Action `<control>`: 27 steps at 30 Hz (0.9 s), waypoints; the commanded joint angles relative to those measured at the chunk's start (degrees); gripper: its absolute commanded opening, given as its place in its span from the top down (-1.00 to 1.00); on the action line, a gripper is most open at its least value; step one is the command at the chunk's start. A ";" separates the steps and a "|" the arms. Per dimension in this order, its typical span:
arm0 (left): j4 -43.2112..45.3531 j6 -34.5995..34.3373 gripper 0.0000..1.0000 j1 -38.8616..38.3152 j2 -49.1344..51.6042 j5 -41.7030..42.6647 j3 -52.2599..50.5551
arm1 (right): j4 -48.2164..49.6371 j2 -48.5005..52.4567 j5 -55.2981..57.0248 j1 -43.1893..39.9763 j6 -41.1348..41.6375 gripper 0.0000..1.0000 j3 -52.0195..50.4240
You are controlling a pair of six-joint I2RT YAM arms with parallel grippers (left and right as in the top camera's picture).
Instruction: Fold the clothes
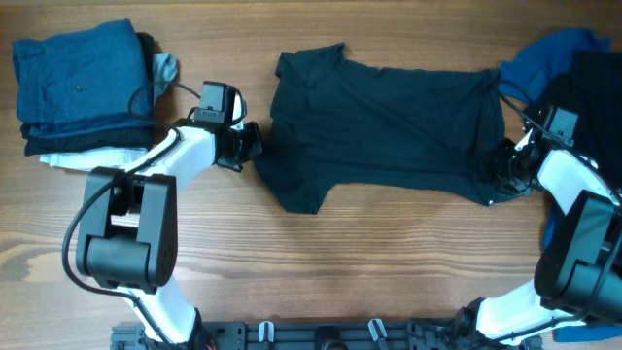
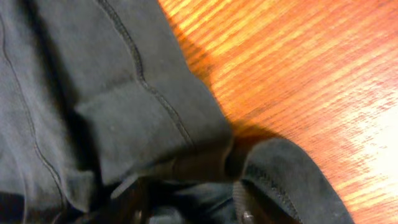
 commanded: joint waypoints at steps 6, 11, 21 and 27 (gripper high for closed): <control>-8.85 2.12 0.38 2.19 -1.79 -5.07 15.47 | -16.96 -2.23 2.29 -0.22 -0.79 -0.56 14.67; -23.21 -2.51 0.21 2.19 -3.45 -5.05 17.51 | -27.56 -6.47 -8.85 0.26 -2.60 -0.08 15.89; -15.76 -2.38 0.17 1.62 1.03 -1.36 11.13 | -15.08 -4.85 -21.68 12.83 -17.51 0.91 5.95; -10.91 -2.40 0.24 0.22 7.19 -0.04 11.13 | -9.60 -0.44 -5.68 19.04 -14.75 0.91 5.79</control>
